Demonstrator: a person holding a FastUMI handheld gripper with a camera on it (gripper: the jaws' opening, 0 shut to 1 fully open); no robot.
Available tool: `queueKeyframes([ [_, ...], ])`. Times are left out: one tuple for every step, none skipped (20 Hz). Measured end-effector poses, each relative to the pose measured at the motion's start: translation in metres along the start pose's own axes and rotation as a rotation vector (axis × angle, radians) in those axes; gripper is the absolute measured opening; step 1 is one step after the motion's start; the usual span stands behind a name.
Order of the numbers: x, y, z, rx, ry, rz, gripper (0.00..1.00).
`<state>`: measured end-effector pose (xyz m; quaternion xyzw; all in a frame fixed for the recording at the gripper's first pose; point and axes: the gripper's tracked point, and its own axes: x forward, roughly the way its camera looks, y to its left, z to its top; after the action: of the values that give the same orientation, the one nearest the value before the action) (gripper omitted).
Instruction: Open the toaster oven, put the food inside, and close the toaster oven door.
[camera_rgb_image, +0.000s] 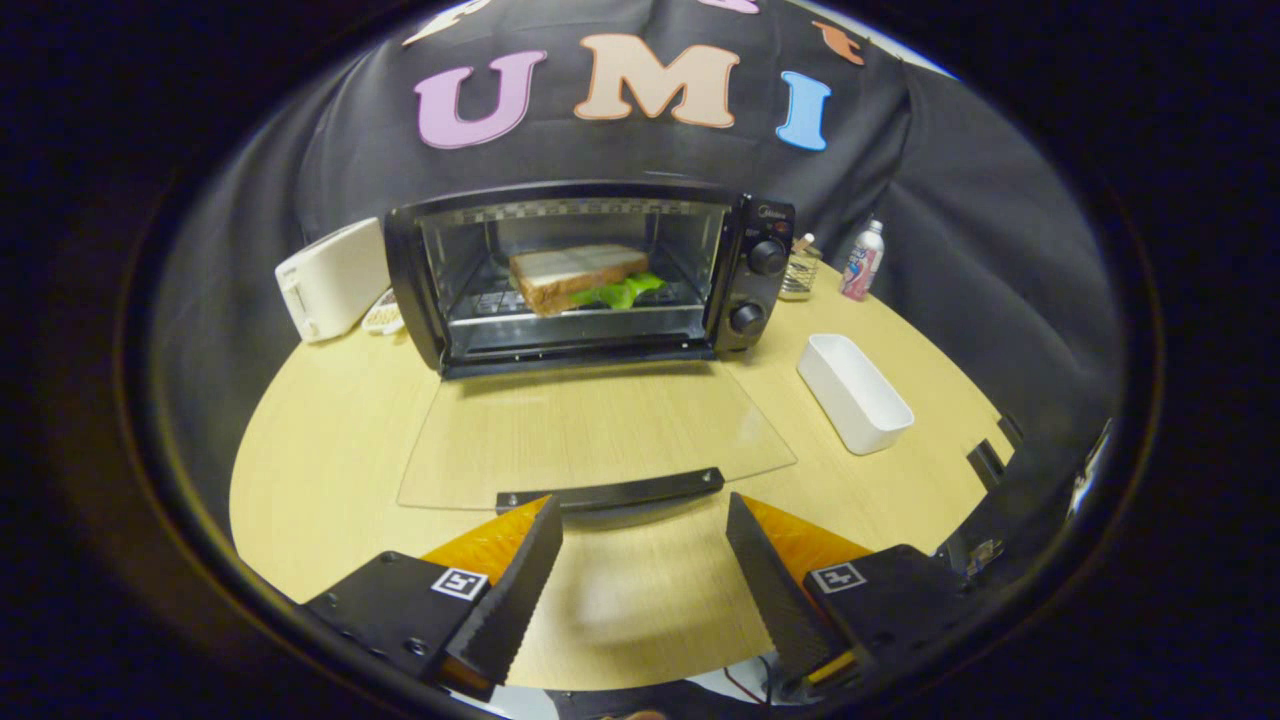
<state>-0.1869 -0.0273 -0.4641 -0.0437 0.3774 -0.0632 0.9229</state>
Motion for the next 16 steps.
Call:
queueKeyframes([
  [0.001,-0.001,-0.004,-0.015,0.011,-0.005,1.00],
  [0.002,-0.003,-0.010,-0.029,0.024,-0.016,1.00],
  [0.003,-0.005,-0.017,-0.041,0.039,-0.023,1.00],
  [0.007,-0.005,-0.023,-0.051,0.054,-0.025,1.00],
  [0.009,-0.003,-0.025,-0.058,0.061,-0.021,1.00],
  [0.012,0.000,-0.027,-0.065,0.064,-0.018,1.00],
  [0.012,0.002,-0.032,-0.071,0.070,-0.012,1.00],
  [0.015,0.006,-0.036,-0.074,0.079,-0.001,1.00],
  [0.020,0.010,-0.038,-0.074,0.087,0.011,1.00],
  [0.024,0.013,-0.040,-0.075,0.094,0.020,1.00],
  [0.027,0.015,-0.041,-0.078,0.101,0.023,1.00],
  [0.030,0.015,-0.044,-0.086,0.107,0.026,1.00],
  [0.033,0.018,-0.040,-0.081,0.090,0.032,1.00],
  [0.033,0.019,-0.040,-0.080,0.096,0.033,1.00],
  [0.034,0.021,-0.038,-0.075,0.091,0.037,1.00],
  [0.035,0.023,-0.037,-0.073,0.091,0.043,1.00],
])
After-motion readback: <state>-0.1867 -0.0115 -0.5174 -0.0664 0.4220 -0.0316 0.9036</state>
